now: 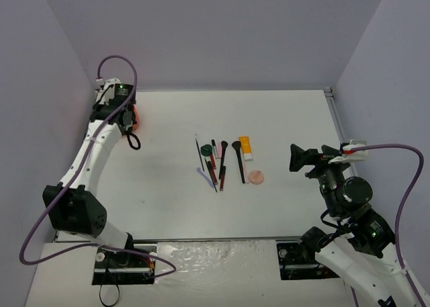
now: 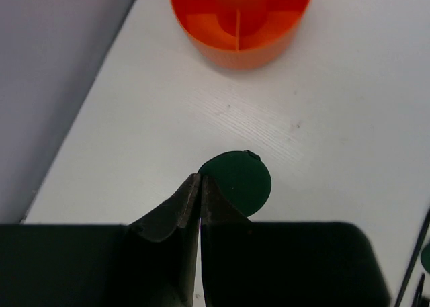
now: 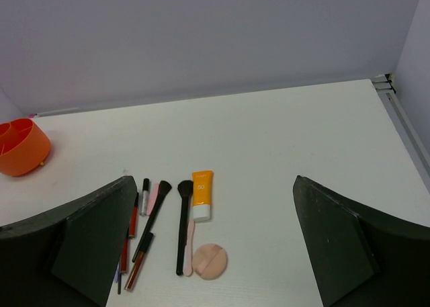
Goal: Organize the makeup
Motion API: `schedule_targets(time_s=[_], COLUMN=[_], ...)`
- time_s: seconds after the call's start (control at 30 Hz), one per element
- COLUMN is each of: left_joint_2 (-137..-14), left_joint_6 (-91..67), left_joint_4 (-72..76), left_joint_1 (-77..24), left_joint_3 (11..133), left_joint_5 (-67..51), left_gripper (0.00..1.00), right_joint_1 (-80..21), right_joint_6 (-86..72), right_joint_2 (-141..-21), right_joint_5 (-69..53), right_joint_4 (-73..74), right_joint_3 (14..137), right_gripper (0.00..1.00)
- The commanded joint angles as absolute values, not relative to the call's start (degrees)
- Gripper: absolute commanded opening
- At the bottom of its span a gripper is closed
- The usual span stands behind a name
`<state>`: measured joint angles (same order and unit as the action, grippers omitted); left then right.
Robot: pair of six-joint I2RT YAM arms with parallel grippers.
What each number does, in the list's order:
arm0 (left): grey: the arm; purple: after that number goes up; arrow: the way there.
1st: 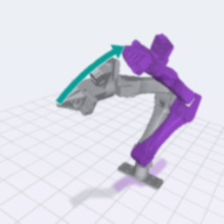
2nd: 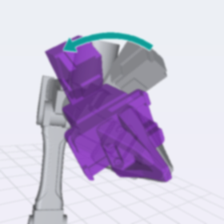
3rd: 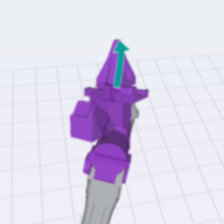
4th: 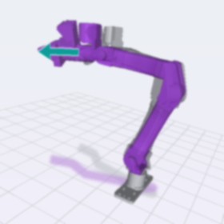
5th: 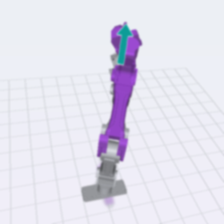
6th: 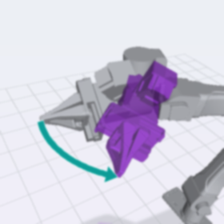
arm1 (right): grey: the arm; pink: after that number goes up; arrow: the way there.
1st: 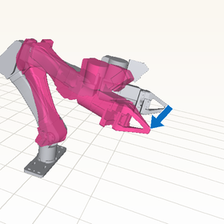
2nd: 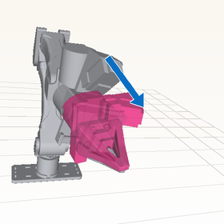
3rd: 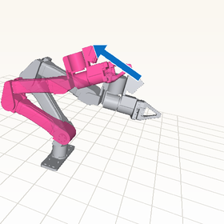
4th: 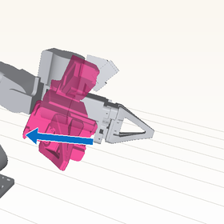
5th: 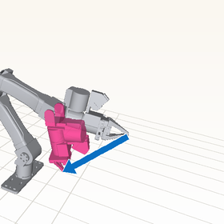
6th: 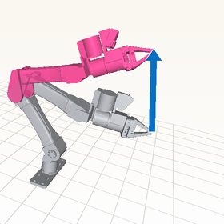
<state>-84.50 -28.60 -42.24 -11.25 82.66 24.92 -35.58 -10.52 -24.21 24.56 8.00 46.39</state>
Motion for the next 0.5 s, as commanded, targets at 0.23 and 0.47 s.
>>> schedule_targets(time_s=[0.23, 0.47], left_joint_2=[-99.9, -107.6], left_joint_6=[-14.7, -3.3], left_joint_4=[-38.0, -24.4], left_joint_1=[1.5, 4.5], left_joint_3=[102.0, 105.0], left_joint_5=[36.7, 39.9], left_gripper=[0.0, 0.0], right_joint_1=[-38.6, -38.7], right_joint_6=[-11.1, -10.9], right_joint_2=[-22.3, -22.6], right_joint_5=[25.0, 24.7], right_joint_4=[4.2, 4.2], right_joint_3=[45.6, 45.2], right_gripper=[1.0, 1.0])
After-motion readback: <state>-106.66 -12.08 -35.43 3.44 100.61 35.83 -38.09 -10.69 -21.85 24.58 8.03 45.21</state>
